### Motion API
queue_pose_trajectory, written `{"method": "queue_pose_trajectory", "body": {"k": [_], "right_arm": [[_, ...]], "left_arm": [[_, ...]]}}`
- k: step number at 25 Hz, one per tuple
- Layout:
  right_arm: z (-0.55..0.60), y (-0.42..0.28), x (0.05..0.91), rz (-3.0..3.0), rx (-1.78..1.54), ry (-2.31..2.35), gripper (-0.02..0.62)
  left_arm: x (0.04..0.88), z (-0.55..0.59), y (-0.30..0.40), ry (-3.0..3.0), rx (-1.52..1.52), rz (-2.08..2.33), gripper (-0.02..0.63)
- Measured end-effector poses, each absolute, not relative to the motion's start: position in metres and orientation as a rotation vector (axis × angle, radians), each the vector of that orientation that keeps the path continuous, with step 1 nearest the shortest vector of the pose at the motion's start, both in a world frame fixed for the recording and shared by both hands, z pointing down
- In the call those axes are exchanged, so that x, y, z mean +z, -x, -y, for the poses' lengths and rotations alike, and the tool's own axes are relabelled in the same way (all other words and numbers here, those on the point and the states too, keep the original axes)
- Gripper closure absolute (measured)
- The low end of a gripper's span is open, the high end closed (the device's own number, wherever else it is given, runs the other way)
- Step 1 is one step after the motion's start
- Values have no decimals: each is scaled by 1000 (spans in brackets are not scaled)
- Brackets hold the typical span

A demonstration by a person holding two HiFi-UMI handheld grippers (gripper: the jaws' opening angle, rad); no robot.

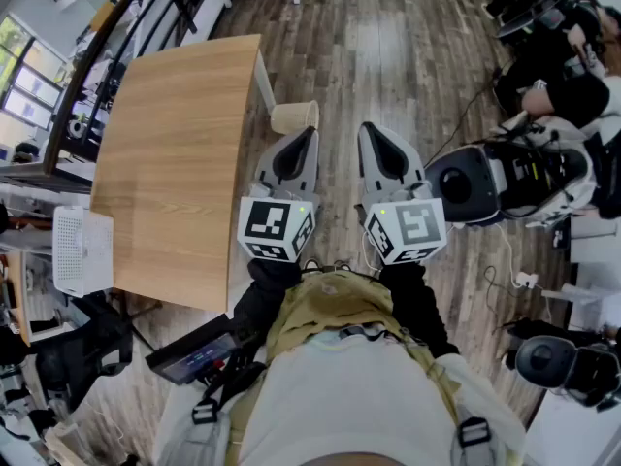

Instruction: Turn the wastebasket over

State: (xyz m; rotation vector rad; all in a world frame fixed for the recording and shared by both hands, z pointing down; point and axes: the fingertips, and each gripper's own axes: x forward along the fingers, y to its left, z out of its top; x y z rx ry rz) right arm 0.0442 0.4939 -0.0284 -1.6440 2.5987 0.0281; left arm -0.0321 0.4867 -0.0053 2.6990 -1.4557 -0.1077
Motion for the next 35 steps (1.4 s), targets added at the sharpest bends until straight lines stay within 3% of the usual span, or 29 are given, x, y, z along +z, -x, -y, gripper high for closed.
{"method": "queue_pose_trajectory", "body": {"k": [35], "right_arm": [[-425,10,46,-2637,-154,1696,577]], "left_arm": [[71,-425,104,-2552,36,1436,609]]}}
